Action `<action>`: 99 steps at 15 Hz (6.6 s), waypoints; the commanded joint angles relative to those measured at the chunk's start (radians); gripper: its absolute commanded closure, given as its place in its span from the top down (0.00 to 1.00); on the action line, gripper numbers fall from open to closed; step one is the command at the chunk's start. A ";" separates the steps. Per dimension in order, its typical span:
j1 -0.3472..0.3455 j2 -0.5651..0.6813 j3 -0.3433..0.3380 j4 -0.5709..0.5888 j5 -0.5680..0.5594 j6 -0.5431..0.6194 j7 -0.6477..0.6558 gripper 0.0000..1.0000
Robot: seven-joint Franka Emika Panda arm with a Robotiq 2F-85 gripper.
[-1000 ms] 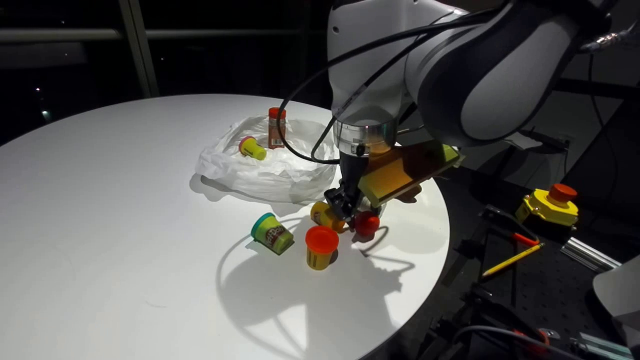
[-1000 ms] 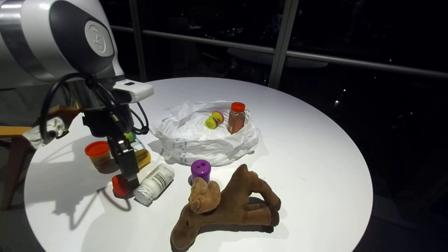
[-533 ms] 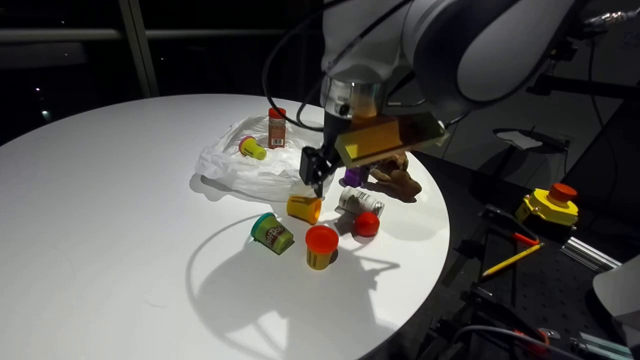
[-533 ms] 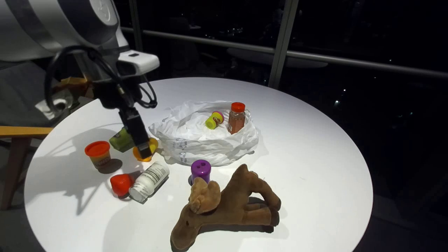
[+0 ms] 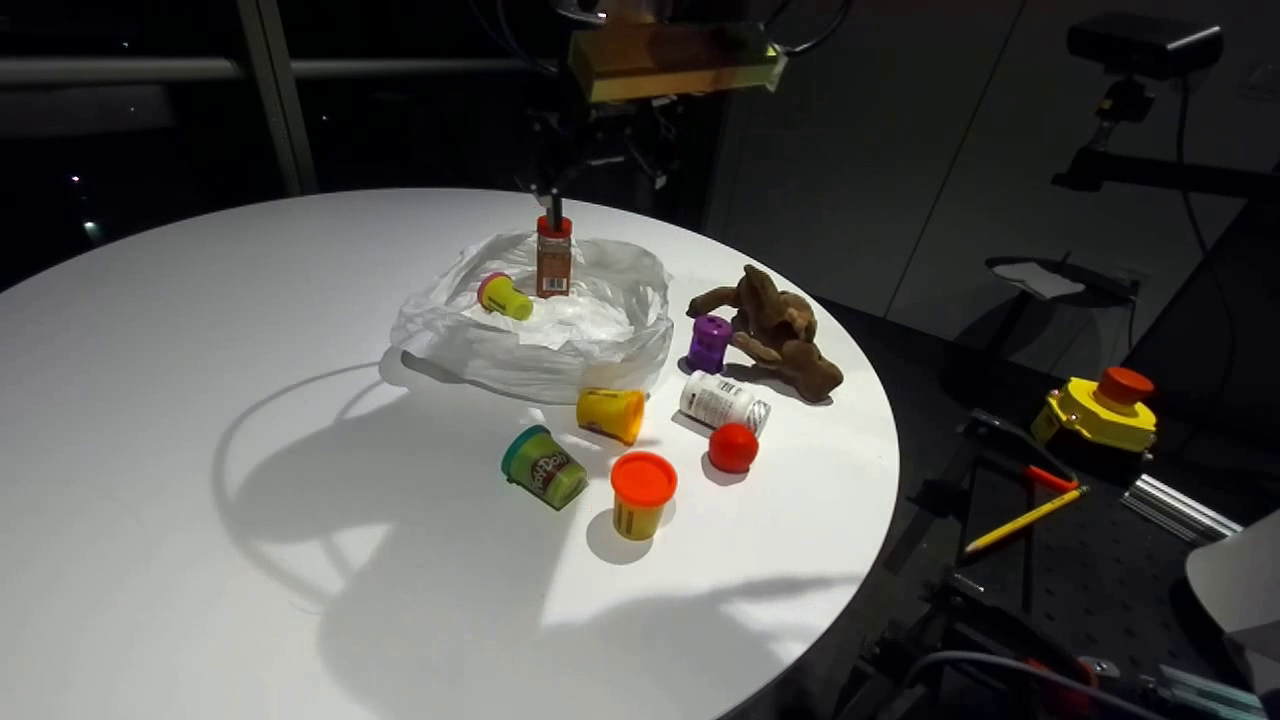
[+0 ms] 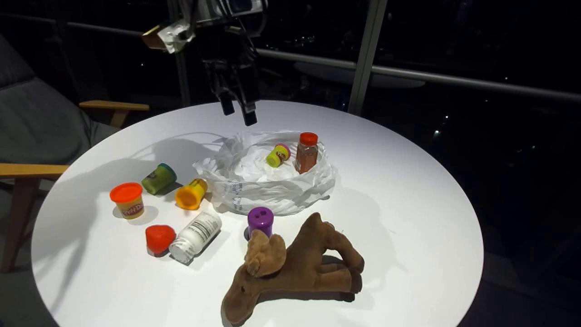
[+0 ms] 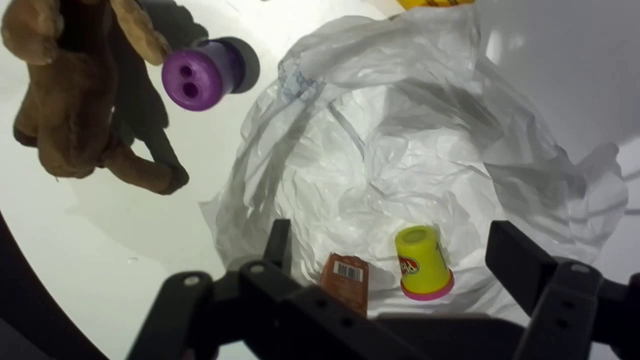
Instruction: Pick the objects in the plastic bag and put them on the table
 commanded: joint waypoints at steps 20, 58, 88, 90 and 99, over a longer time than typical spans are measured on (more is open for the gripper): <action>-0.053 0.673 -0.027 0.790 0.172 -0.145 -0.468 0.72; 0.188 0.180 0.176 -0.171 0.165 0.267 -0.429 0.23; -0.103 0.512 -0.068 0.674 0.387 -0.163 -0.206 1.00; -0.088 0.509 -0.091 0.681 0.350 -0.179 -0.197 1.00; -0.067 0.575 -0.124 0.761 0.239 -0.264 -0.176 0.75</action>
